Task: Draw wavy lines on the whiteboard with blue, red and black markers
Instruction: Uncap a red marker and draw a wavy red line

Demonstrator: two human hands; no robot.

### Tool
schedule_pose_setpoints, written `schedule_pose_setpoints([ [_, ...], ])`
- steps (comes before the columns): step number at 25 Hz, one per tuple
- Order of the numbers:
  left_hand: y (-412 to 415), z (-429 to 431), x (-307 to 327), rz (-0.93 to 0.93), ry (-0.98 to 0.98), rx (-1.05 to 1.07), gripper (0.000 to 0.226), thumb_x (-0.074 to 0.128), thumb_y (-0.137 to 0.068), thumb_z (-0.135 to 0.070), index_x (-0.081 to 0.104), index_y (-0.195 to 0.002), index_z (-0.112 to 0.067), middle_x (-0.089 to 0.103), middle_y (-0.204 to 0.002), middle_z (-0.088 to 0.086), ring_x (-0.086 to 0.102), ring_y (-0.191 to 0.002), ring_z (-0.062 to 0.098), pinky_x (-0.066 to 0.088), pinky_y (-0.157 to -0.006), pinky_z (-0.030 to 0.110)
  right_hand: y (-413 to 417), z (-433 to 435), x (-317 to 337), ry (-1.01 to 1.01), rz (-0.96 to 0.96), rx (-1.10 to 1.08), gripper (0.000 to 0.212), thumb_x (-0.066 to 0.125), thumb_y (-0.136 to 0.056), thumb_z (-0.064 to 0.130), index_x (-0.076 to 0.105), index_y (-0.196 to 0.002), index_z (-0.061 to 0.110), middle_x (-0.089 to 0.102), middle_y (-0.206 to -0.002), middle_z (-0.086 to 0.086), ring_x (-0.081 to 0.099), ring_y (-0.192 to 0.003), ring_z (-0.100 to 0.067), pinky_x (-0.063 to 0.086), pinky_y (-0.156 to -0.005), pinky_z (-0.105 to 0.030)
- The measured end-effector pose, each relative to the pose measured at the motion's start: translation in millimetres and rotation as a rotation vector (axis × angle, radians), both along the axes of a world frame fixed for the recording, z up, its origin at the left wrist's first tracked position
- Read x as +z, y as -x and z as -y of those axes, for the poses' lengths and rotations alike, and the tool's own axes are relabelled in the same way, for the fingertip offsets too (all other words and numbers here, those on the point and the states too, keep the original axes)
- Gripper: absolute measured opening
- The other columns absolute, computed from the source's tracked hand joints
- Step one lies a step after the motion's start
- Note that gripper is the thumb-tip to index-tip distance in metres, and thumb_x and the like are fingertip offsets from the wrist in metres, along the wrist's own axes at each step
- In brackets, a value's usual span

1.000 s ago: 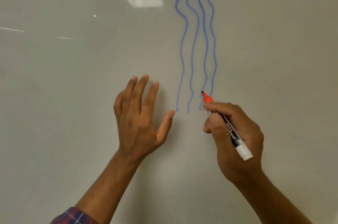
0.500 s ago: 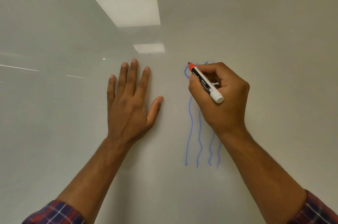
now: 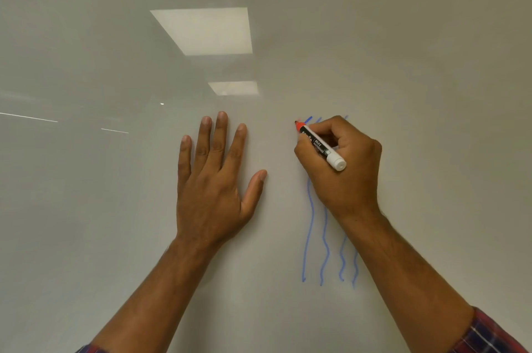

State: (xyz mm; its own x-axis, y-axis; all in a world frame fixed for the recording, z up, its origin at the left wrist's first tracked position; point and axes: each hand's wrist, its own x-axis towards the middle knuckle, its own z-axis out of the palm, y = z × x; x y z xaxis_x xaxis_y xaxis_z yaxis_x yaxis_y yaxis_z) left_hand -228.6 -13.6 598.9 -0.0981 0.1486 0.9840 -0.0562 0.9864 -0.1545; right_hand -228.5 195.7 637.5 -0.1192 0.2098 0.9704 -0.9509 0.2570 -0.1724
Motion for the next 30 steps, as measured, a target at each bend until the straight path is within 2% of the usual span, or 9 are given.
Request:
schedule_pose_setpoints([
  [7, 2, 1, 0, -0.011, 0.007, -0.016, 0.078, 0.042, -0.105, -0.058, 0.020, -0.168, -0.019, 0.009, -0.177, 0.010, 0.004, -0.165, 0.030, 0.016, -0.129, 0.060, -11, -7, -61, -0.066, 0.112, -0.025, 0.009, 0.077, -0.085, 0.005, 0.072, -0.083, 0.012, 0.068, -0.067, 0.003, 0.060, -0.053, -0.014, 0.047, -0.051, -0.026],
  [10, 2, 2, 1, 0.005, 0.013, -0.016, 0.078, 0.040, -0.106, -0.059, 0.017, -0.169, -0.018, 0.006, -0.177, 0.011, 0.002, -0.165, 0.030, 0.013, -0.130, 0.060, -18, -10, -105, -0.127, 0.173, -0.020, 0.008, 0.076, -0.088, 0.008, 0.072, -0.085, 0.014, 0.067, -0.065, 0.005, 0.060, -0.049, -0.012, 0.045, -0.048, -0.022],
  [13, 2, 2, 1, 0.002, 0.015, -0.027, 0.078, 0.038, -0.106, -0.059, 0.017, -0.169, -0.018, 0.007, -0.177, 0.011, 0.002, -0.165, 0.030, 0.012, -0.130, 0.059, -23, -11, -149, -0.111, 0.266, -0.022, 0.010, 0.077, -0.086, 0.010, 0.072, -0.083, 0.018, 0.066, -0.063, 0.006, 0.059, -0.049, -0.012, 0.048, -0.047, -0.027],
  [15, 2, 3, 1, 0.004, 0.013, -0.037, 0.078, 0.038, -0.106, -0.059, 0.018, -0.169, -0.018, 0.007, -0.177, 0.012, 0.003, -0.165, 0.031, 0.012, -0.130, 0.059, -26, -4, -176, -0.120, 0.311, -0.061, 0.004, 0.075, -0.085, 0.021, 0.072, -0.083, 0.021, 0.063, -0.063, 0.006, 0.056, -0.049, -0.011, 0.047, -0.047, -0.025],
  [17, 1, 4, 2, 0.017, 0.023, -0.038, 0.078, 0.037, -0.106, -0.059, 0.018, -0.169, -0.018, 0.007, -0.177, 0.013, 0.003, -0.165, 0.031, 0.011, -0.131, 0.059, -30, 3, -194, -0.133, 0.354, -0.074, 0.014, 0.068, -0.087, 0.034, 0.073, -0.086, 0.020, 0.063, -0.065, 0.008, 0.058, -0.052, -0.012, 0.049, -0.050, -0.022],
  [20, -5, 10, 1, 0.015, 0.061, -0.013, 0.076, 0.039, -0.107, -0.058, 0.021, -0.168, -0.016, 0.009, -0.176, 0.018, 0.006, -0.164, 0.034, 0.012, -0.131, 0.059, -34, 5, -199, -0.168, 0.377, -0.082, 0.007, 0.070, -0.087, 0.024, 0.069, -0.081, 0.020, 0.059, -0.063, 0.008, 0.055, -0.053, -0.014, 0.049, -0.050, -0.024],
  [23, -14, 18, -9, 0.021, 0.061, -0.002, 0.076, 0.038, -0.108, -0.057, 0.020, -0.168, -0.015, 0.008, -0.176, 0.019, 0.006, -0.164, 0.036, 0.012, -0.130, 0.059, -43, 2, -194, -0.180, 0.385, -0.063, 0.013, 0.073, -0.083, 0.009, 0.068, -0.079, 0.020, 0.062, -0.064, 0.004, 0.058, -0.055, -0.018, 0.051, -0.051, -0.033],
  [27, -19, 26, -31, 0.054, 0.038, -0.011, 0.077, 0.040, -0.107, -0.056, 0.020, -0.168, -0.015, 0.009, -0.176, 0.018, 0.005, -0.164, 0.034, 0.013, -0.130, 0.060, -53, -5, -173, 0.024, 0.431, 0.126, 0.026, 0.075, -0.082, -0.004, 0.072, -0.089, 0.020, 0.066, -0.069, -0.002, 0.060, -0.056, -0.011, 0.047, -0.052, -0.020],
  [30, -17, 32, -38, 0.061, 0.041, -0.008, 0.078, 0.043, -0.106, -0.055, 0.020, -0.168, -0.015, 0.009, -0.176, 0.018, 0.005, -0.164, 0.034, 0.014, -0.130, 0.060, -59, -9, -136, 0.030, 0.314, 0.157, 0.020, 0.076, -0.088, -0.003, 0.074, -0.097, 0.014, 0.070, -0.075, 0.004, 0.066, -0.064, -0.008, 0.049, -0.060, -0.015],
])
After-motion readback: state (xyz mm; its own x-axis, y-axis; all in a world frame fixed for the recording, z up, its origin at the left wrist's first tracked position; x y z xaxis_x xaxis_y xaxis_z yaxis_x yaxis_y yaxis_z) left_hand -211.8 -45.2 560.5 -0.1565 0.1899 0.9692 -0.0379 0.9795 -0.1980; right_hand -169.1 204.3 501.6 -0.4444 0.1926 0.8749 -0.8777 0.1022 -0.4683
